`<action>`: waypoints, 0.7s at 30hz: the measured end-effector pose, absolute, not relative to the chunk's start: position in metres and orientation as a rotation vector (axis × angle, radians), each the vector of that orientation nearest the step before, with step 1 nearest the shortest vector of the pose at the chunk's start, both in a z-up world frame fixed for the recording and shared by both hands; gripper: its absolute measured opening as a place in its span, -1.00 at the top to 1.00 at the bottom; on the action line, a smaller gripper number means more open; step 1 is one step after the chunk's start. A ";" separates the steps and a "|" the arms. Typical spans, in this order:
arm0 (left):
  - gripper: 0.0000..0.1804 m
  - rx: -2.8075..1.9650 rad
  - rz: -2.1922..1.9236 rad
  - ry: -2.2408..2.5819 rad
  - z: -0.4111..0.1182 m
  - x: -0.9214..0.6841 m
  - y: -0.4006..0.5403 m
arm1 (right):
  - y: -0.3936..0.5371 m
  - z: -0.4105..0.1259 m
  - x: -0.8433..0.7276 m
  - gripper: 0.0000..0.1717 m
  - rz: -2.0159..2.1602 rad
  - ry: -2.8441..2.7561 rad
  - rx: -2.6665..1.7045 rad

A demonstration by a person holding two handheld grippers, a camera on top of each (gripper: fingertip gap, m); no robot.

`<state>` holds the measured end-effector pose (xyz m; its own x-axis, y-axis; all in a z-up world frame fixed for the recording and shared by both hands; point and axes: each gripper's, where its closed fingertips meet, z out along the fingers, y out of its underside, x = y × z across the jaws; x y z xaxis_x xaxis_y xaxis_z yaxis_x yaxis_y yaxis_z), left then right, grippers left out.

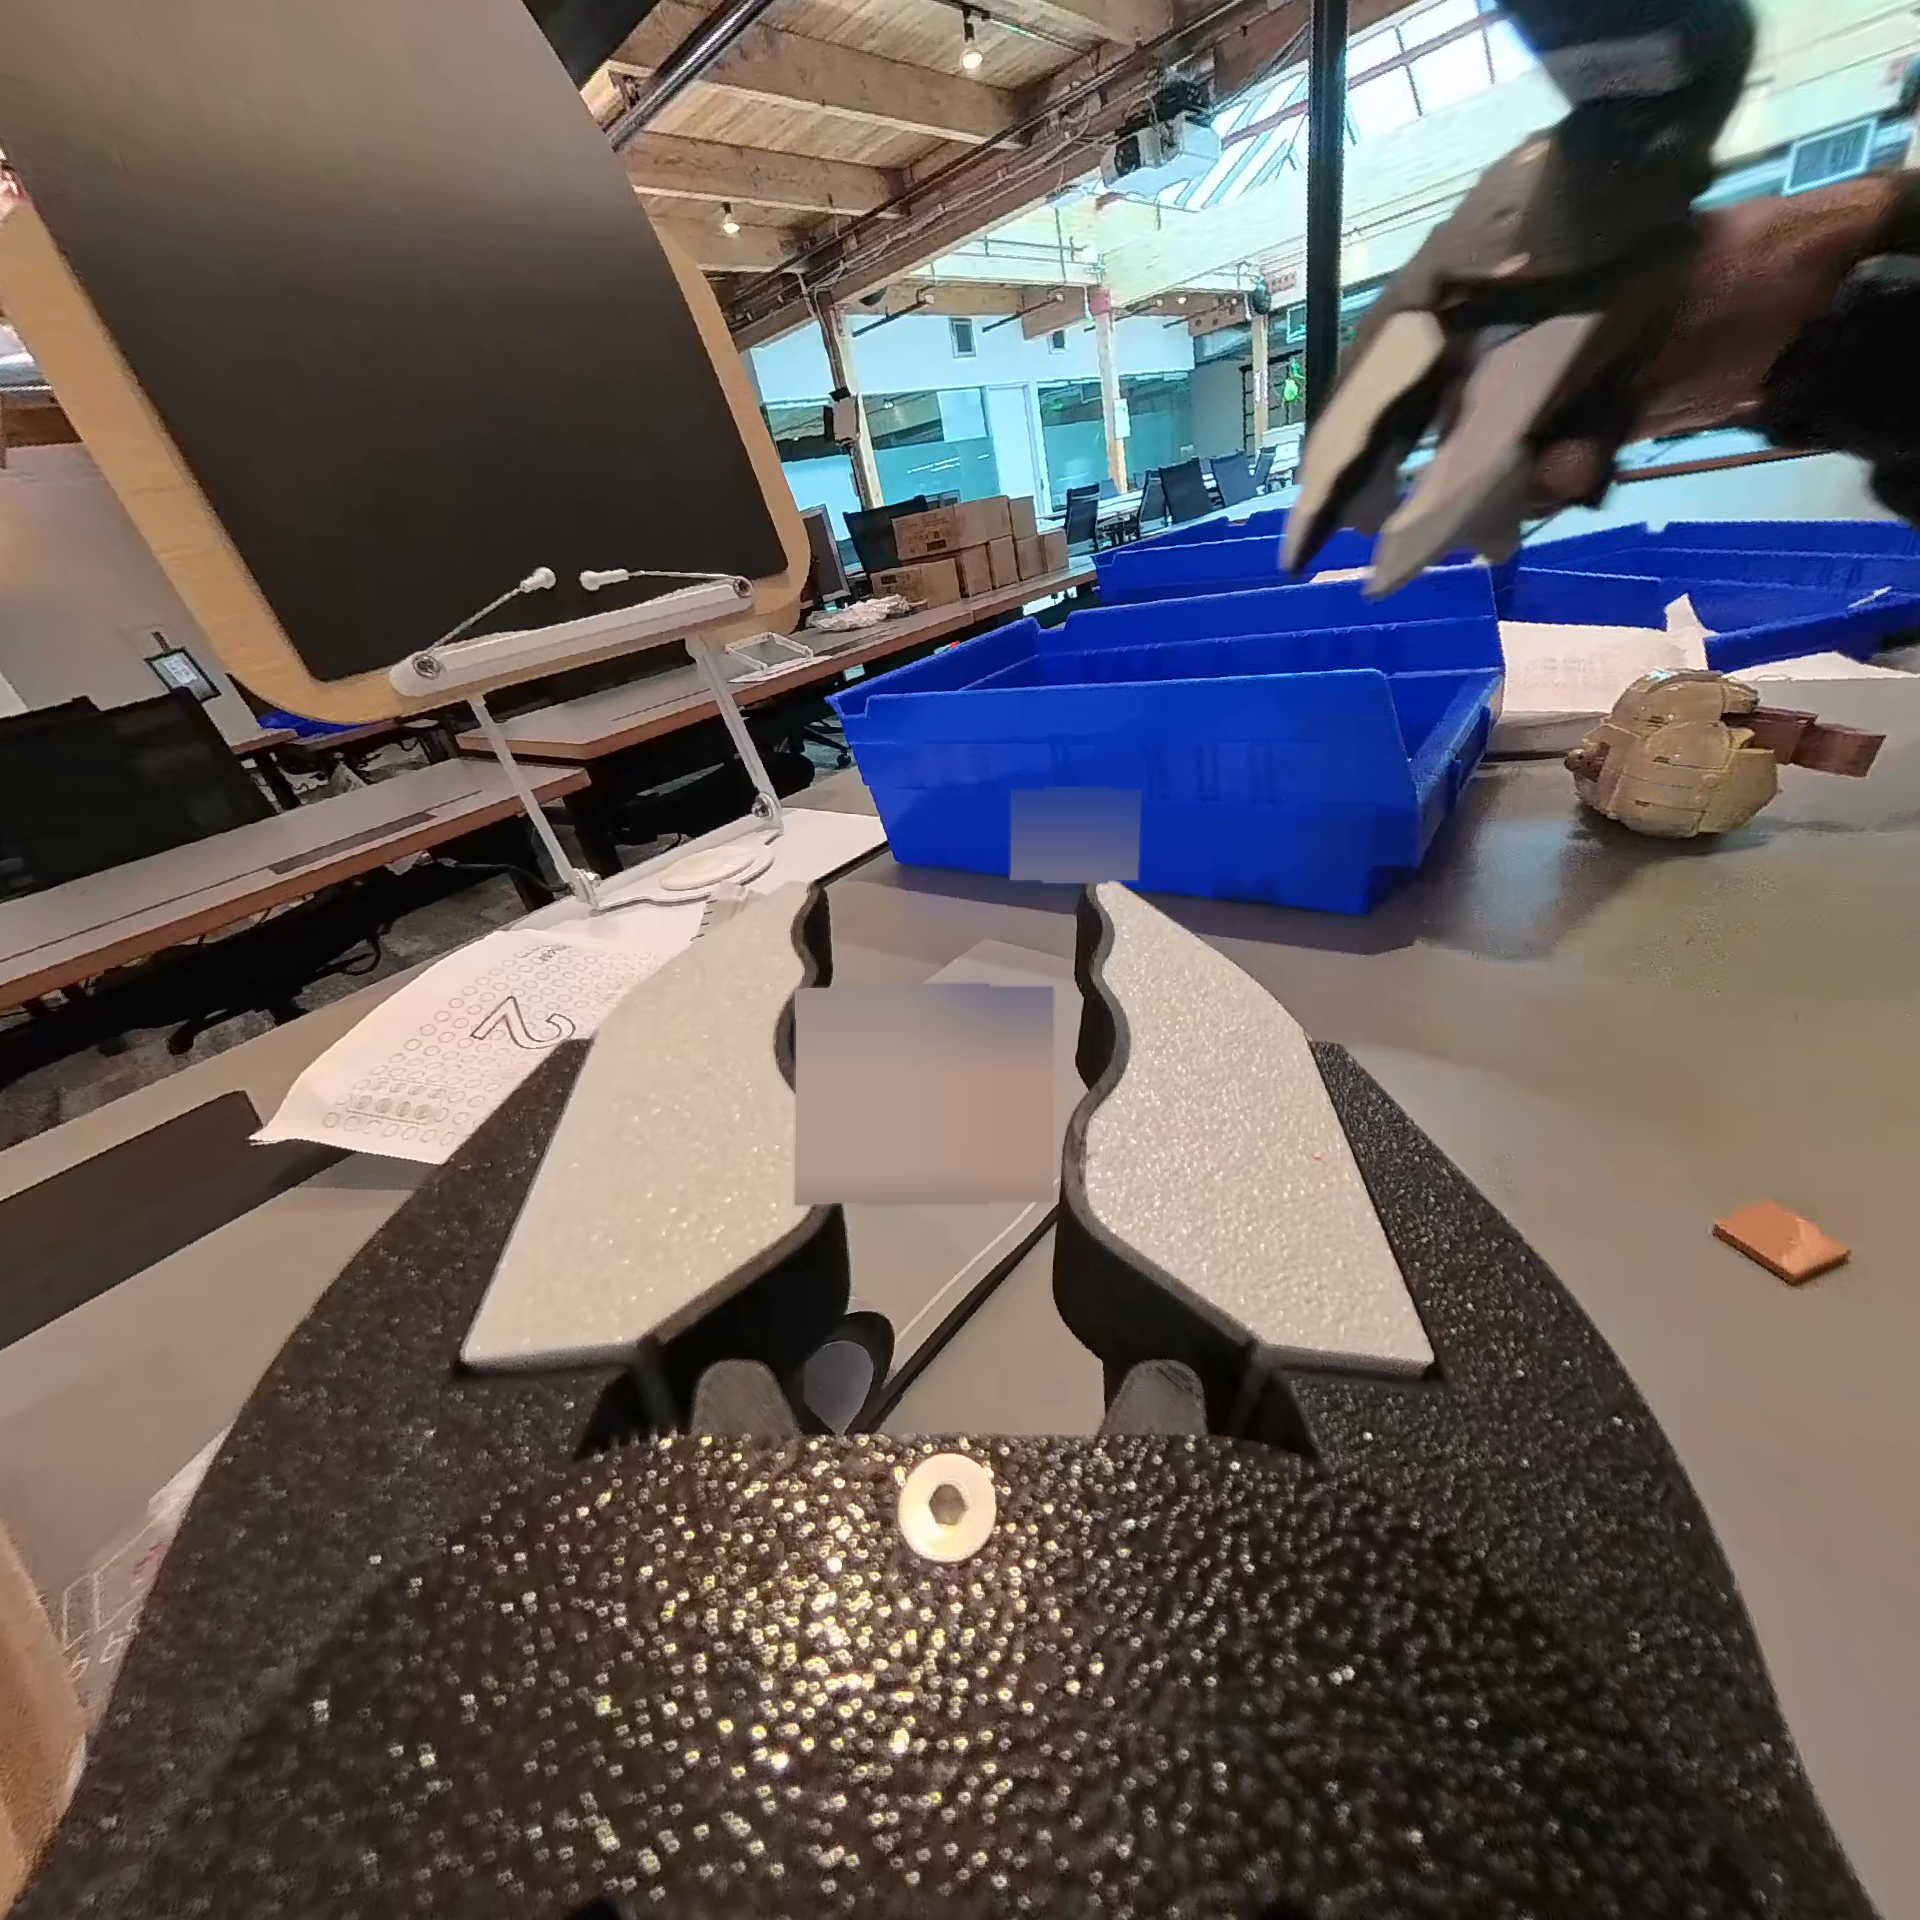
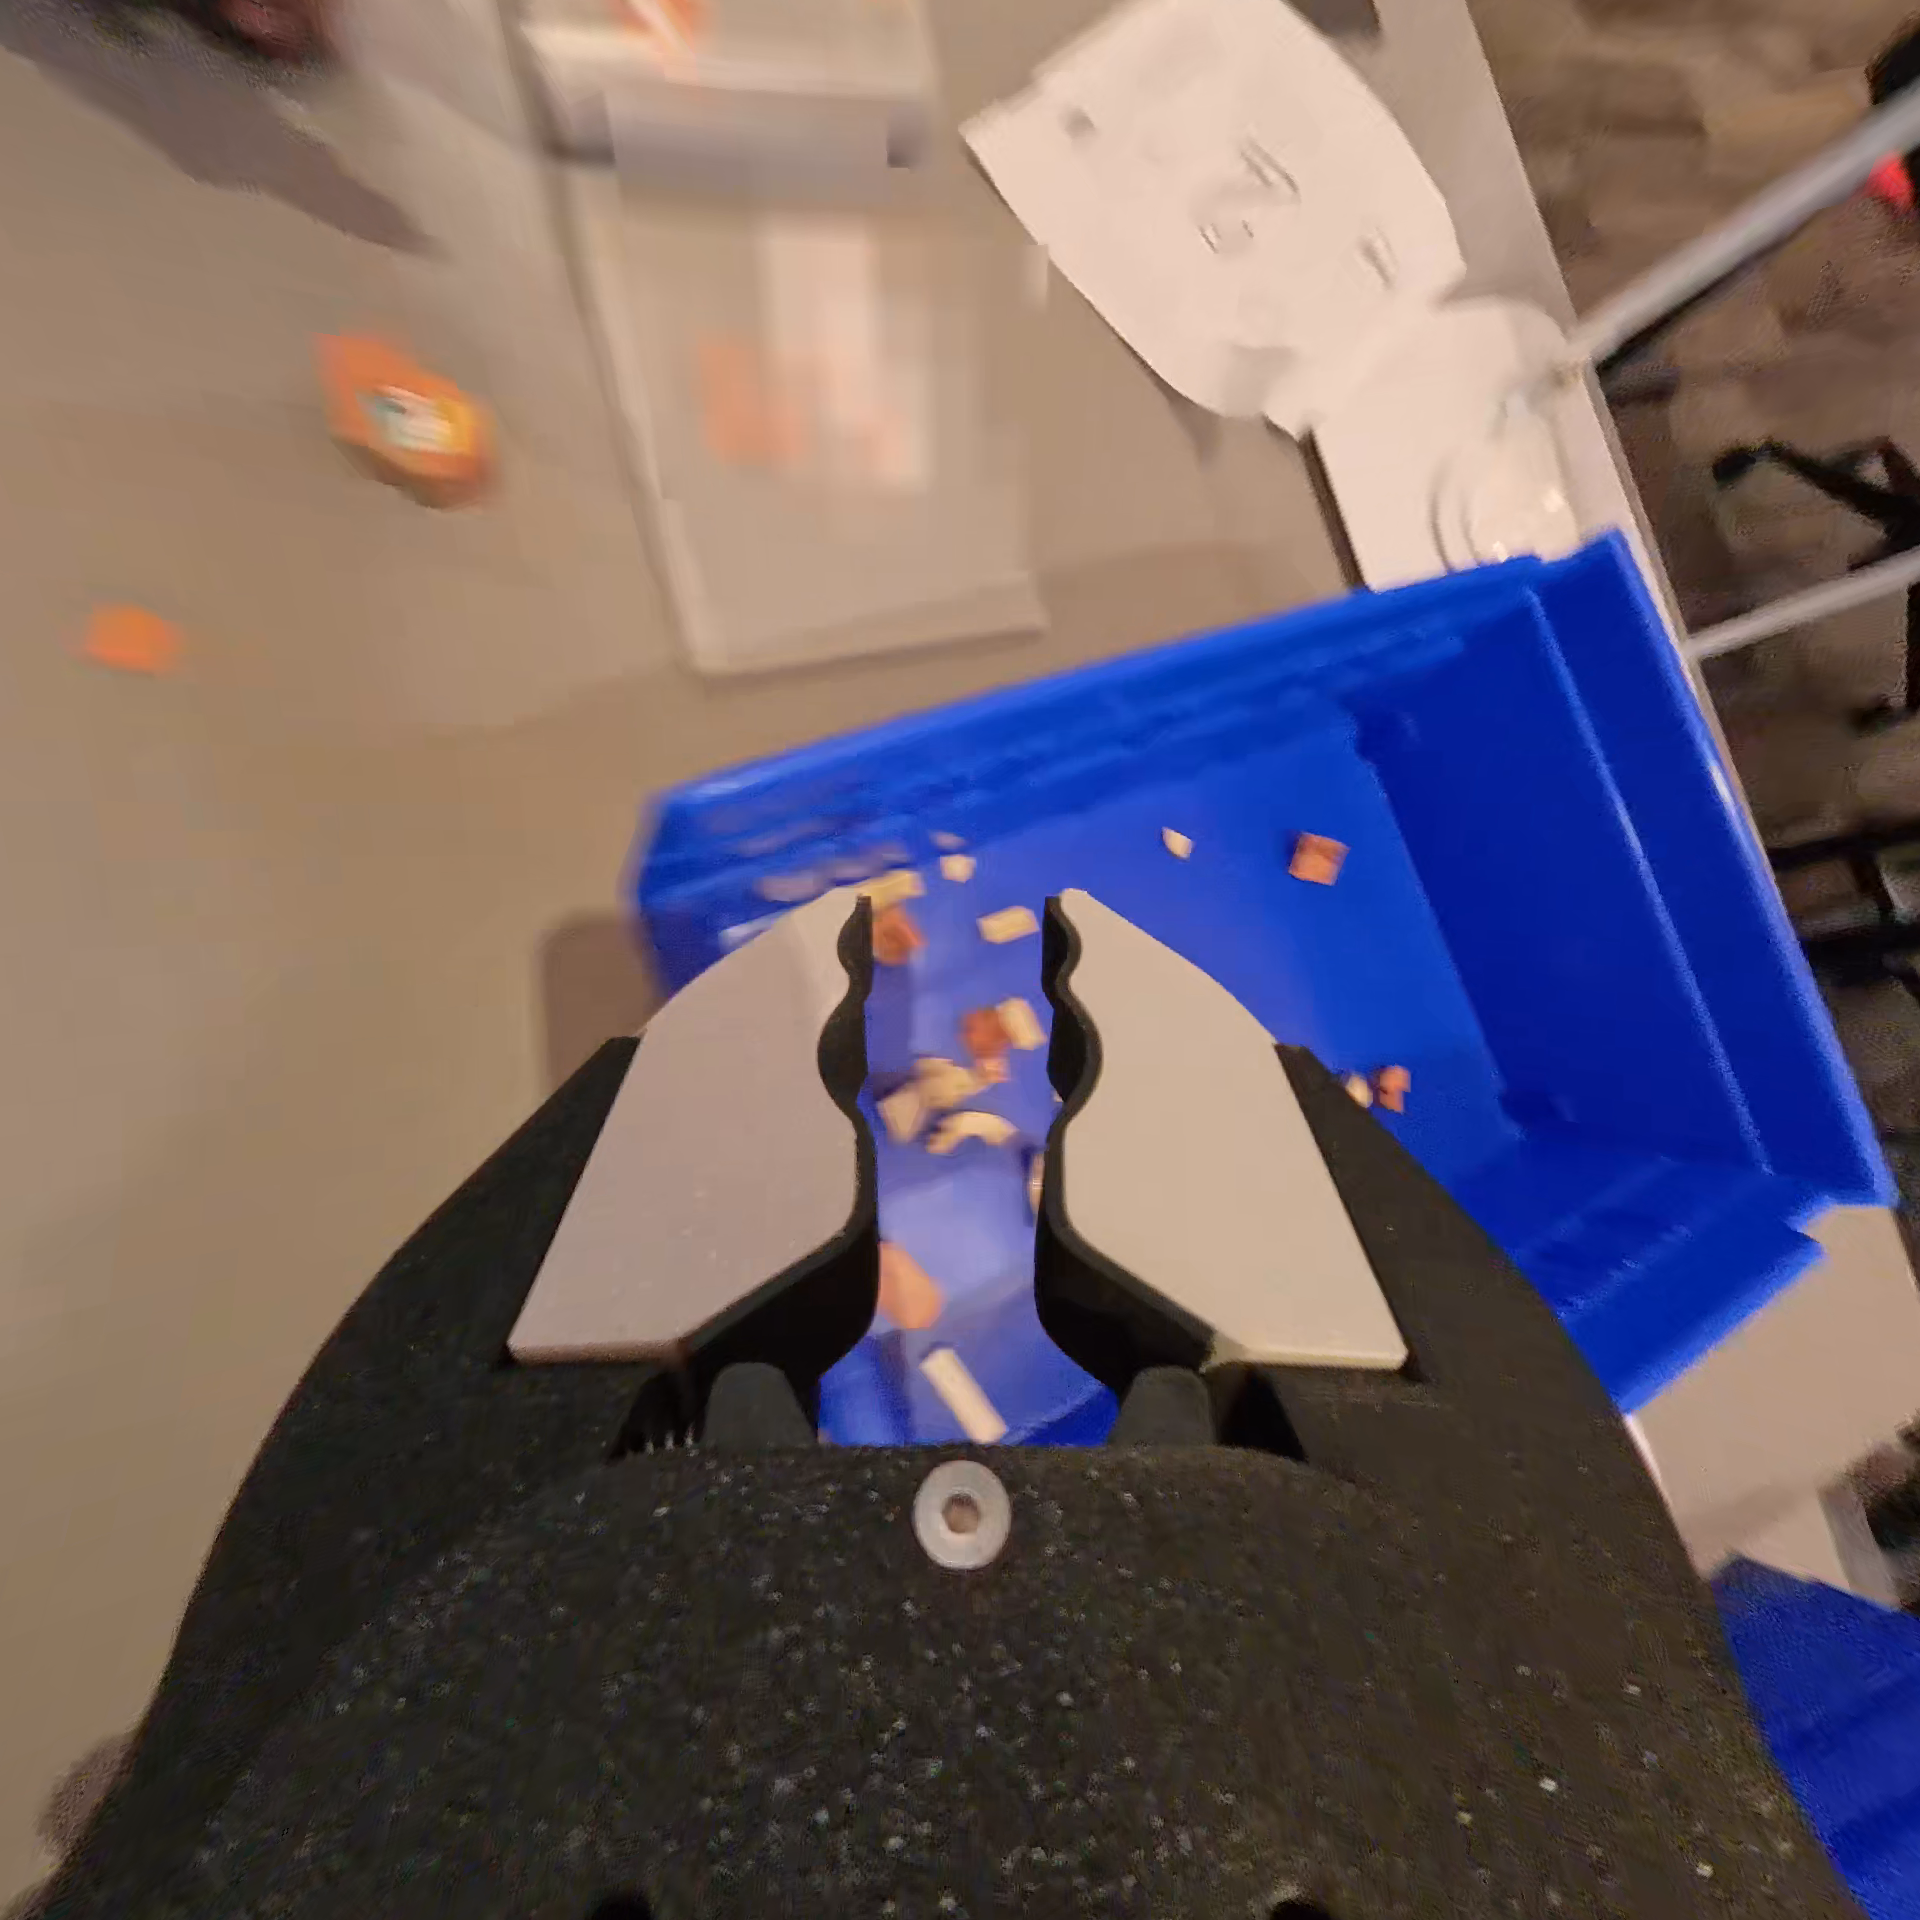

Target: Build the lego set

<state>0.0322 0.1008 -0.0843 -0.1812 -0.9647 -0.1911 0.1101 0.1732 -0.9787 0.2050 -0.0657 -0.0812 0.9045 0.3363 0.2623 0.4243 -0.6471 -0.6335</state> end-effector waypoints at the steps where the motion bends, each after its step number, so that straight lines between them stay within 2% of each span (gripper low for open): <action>1: 0.50 -0.907 -1.247 1.361 -0.085 0.033 0.101 | -0.054 -0.089 0.226 0.64 -0.176 -0.510 -2.377; 7: 0.51 -0.897 -1.222 1.362 -0.085 0.033 0.101 | 0.005 -0.144 0.322 0.67 -0.186 -0.334 -2.659; 21: 0.51 -0.890 -1.263 1.327 -0.074 0.027 0.102 | 0.038 -0.199 0.356 0.64 -0.073 -0.237 -2.789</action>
<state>0.0272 0.1018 -0.0740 -0.1726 -0.9667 -0.1892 0.1410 0.1658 -0.9760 0.3565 0.0385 -0.1994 0.9847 0.1552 0.0789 0.1727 -0.9282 -0.3297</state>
